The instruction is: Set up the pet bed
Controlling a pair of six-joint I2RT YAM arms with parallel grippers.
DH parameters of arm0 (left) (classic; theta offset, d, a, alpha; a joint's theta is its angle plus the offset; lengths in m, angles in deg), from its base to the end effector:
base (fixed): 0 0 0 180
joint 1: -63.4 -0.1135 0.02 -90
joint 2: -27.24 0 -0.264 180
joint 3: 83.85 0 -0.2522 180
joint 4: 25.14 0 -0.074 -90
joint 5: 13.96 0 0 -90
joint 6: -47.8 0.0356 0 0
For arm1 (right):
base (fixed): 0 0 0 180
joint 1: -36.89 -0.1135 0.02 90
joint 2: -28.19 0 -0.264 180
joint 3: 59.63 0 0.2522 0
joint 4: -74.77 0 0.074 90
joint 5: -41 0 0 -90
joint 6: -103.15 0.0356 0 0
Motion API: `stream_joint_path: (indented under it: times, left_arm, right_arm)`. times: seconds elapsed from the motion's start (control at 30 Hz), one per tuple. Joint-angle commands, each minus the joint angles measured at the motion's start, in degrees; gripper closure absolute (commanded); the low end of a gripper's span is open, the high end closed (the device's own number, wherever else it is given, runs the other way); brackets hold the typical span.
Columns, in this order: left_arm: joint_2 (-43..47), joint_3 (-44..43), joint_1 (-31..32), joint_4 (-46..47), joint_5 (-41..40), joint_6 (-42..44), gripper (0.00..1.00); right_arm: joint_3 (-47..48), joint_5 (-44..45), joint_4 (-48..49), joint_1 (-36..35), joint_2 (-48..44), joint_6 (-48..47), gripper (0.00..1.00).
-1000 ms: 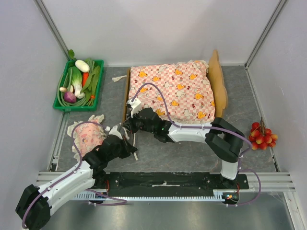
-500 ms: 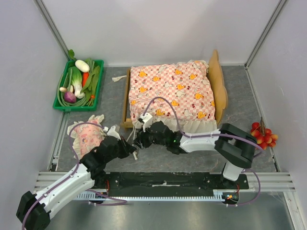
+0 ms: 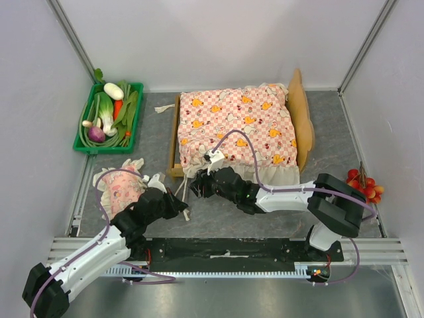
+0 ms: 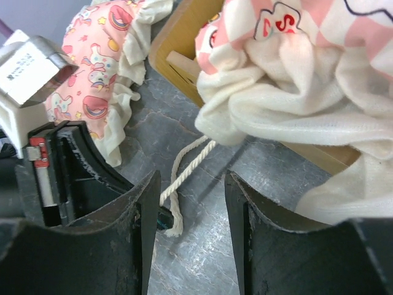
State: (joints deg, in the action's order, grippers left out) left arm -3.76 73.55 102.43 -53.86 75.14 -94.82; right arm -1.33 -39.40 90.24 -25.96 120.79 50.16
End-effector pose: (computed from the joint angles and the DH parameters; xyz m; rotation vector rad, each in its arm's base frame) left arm 0.1018 -0.0818 0.1465 -0.2882 2.3411 -0.8284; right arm 0.1621 0.3030 0.1999 -0.3344 2.0022 1.0000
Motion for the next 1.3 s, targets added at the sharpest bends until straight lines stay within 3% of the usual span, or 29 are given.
stream_joint_path:
  times: [0.0, 0.8, 1.27]
  left_arm:
    - [-0.02, -2.58, 0.09, 1.07, -1.29, 1.29, 0.98]
    - [1.21, -2.85, 0.08, 0.02, -1.91, 1.29, 0.98]
    - [1.56, -2.50, 0.09, 0.19, -1.38, 1.91, 0.98]
  right_arm:
    - [1.96, 3.75, 1.97, -0.34, 2.32, 2.89, 0.46]
    - [2.40, 9.99, 3.72, -1.49, 4.35, 4.82, 0.41]
    - [6.44, 11.92, 8.20, -2.45, 10.14, 7.72, 0.44]
